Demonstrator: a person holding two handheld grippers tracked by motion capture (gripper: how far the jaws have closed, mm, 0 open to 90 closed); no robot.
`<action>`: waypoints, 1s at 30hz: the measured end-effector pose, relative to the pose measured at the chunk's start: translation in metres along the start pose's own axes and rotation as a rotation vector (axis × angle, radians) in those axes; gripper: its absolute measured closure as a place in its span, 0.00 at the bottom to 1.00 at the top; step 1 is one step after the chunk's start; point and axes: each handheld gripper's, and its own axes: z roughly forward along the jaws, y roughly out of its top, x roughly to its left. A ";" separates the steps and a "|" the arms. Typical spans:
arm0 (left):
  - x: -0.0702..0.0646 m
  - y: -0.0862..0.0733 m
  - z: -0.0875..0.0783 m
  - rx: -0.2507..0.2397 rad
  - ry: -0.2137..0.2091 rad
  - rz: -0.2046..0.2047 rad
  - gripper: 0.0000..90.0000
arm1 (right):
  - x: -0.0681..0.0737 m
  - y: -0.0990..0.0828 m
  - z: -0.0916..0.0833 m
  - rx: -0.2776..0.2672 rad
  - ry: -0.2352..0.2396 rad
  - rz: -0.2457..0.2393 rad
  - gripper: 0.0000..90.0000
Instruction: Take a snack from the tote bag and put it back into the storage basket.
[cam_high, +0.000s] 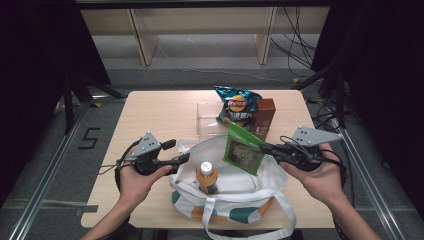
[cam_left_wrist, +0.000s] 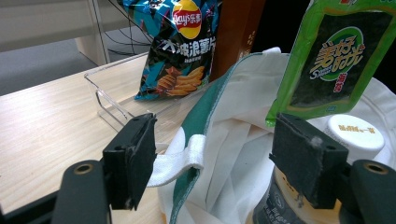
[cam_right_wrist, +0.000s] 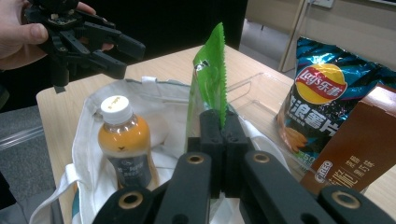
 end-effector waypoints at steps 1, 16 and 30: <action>0.000 0.000 0.000 0.000 -0.001 0.002 0.33 | 0.000 0.000 0.000 -0.005 -0.005 0.001 1.00; 0.000 0.000 0.000 -0.002 0.003 -0.001 0.33 | -0.002 0.006 -0.002 -0.035 -0.012 0.010 1.00; 0.001 0.000 0.000 0.000 -0.001 0.005 0.33 | -0.003 0.013 -0.006 -0.051 -0.011 -0.002 1.00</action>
